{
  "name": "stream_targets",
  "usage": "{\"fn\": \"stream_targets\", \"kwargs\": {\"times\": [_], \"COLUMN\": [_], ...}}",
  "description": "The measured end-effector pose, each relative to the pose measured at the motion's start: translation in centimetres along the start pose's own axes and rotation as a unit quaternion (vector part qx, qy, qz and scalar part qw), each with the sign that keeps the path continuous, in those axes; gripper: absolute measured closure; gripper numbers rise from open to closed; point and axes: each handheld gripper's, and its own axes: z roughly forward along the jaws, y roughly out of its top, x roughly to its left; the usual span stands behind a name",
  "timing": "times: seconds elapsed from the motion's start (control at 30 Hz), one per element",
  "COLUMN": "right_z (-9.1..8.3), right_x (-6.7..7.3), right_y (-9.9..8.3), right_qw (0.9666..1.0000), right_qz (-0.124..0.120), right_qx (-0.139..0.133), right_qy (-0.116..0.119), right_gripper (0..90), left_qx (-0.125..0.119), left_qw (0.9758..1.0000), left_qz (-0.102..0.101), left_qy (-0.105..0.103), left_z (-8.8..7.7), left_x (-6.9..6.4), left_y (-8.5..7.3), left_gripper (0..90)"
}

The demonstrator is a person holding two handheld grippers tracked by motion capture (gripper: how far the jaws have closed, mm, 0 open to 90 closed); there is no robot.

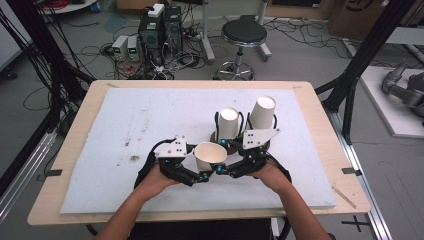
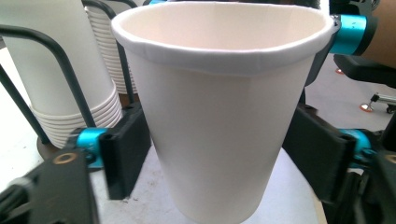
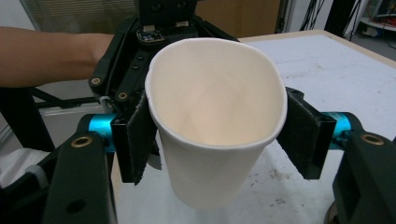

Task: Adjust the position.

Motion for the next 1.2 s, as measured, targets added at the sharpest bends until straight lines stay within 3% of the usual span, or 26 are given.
{"fn": "stream_targets", "kwargs": {"times": [0.07, 0.23, 0.43, 0.73, 1.0, 1.2], "right_z": [0.0, -0.1, -1.2, -2.9, -5.5, -6.9], "right_x": [0.0, 0.0, -0.3, -0.6, -1.1, -1.6], "right_y": [0.0, 0.0, 0.0, -0.6, -1.8, -2.4], "right_qw": [1.0000, 0.9998, 0.9990, 0.9972, 0.9928, 0.9891], "right_qz": [0.002, 0.011, 0.014, 0.011, 0.019, 0.029], "right_qx": [-0.001, -0.017, -0.030, -0.018, -0.018, -0.022], "right_qy": [-0.001, -0.006, -0.031, -0.072, -0.117, -0.143], "right_gripper": [31.0, 21.1, 20.9, 20.9, 20.9, 20.9], "left_qx": [-0.001, -0.015, -0.035, -0.050, -0.064, -0.072], "left_qw": [1.0000, 0.9999, 0.9988, 0.9961, 0.9903, 0.9871], "left_qz": [0.004, 0.002, -0.014, -0.017, -0.032, -0.043], "left_qy": [-0.002, -0.001, 0.033, 0.071, 0.119, 0.137], "left_z": [-0.1, -0.5, -1.8, -3.2, -4.8, -5.9], "left_x": [0.0, 0.2, 0.9, 1.3, 1.9, 2.5], "left_y": [0.0, 0.1, 0.0, 0.1, -0.1, -0.4], "left_gripper": [30.8, 33.2, 35.0, 35.6, 35.5, 35.6]}}
